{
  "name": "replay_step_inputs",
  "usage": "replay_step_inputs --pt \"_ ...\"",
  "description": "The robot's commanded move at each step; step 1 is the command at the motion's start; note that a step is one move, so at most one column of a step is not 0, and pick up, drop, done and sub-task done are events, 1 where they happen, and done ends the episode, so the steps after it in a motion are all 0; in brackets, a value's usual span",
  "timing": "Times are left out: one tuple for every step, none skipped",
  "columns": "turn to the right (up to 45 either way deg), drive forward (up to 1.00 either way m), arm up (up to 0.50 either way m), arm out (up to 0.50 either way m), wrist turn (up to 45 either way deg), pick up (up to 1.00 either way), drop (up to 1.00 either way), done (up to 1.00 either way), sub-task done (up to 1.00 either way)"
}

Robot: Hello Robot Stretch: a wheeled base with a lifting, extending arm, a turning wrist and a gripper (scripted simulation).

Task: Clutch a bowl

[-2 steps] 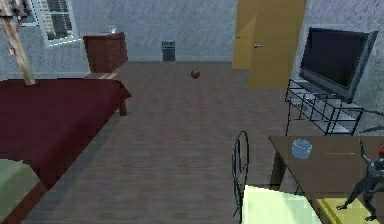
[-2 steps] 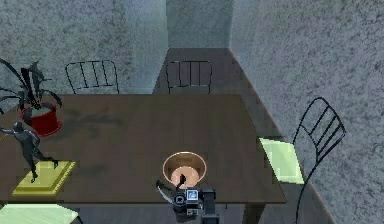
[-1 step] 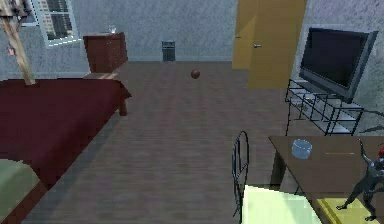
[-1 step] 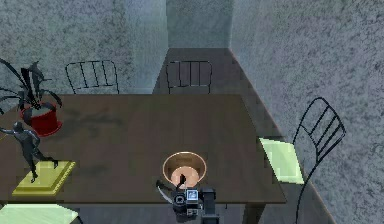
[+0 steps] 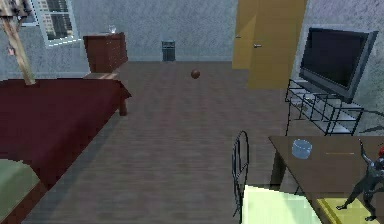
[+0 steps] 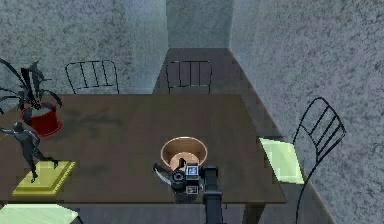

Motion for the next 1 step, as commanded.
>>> replay_step_inputs --pt "0.0 0.0 0.0 0.0 0.0 0.0 0.0 1.0 0.0"
